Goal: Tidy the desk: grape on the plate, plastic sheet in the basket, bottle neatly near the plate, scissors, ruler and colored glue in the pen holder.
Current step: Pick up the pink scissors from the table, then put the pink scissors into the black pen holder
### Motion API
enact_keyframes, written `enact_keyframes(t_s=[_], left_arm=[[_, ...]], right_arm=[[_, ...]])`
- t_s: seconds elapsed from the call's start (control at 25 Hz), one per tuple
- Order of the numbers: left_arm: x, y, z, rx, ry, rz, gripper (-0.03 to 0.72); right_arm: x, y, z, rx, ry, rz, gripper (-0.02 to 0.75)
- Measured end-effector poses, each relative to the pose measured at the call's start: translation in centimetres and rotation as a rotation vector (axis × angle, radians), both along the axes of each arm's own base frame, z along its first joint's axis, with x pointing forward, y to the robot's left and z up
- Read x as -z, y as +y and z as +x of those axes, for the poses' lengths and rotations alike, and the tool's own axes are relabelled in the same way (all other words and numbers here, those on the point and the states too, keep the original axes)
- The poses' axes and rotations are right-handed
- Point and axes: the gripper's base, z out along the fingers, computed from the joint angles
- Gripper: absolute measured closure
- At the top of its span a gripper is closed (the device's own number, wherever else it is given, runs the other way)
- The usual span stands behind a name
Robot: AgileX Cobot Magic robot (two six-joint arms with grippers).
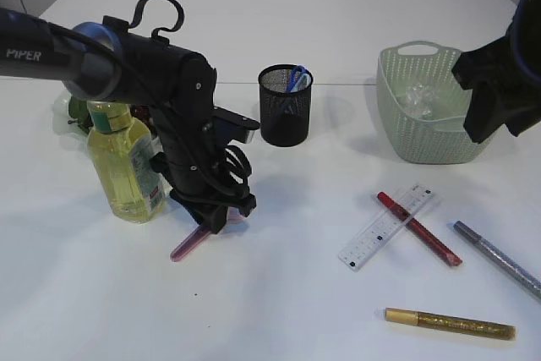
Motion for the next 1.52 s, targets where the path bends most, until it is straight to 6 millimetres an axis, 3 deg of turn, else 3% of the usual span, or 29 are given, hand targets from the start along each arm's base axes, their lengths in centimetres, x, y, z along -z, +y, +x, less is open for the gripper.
enact_keyframes(t_s=[0.6, 0.88, 1.52], left_arm=[[-5.5, -0.1, 0.0, -0.005, -0.122, -0.089, 0.530], [-9.1, -0.9, 0.9, -0.042, -0.314, -0.265, 0.531], [-12.7, -2.5, 3.8, -0.153, -0.732, -0.604, 0.532]], right_arm=[[0.0, 0.0, 0.0, -0.003, 0.000, 0.001, 0.372], [0.0, 0.0, 0.0, -0.005, 0.000, 0.001, 0.372], [0.0, 0.0, 0.0, -0.009, 0.000, 0.001, 0.372]])
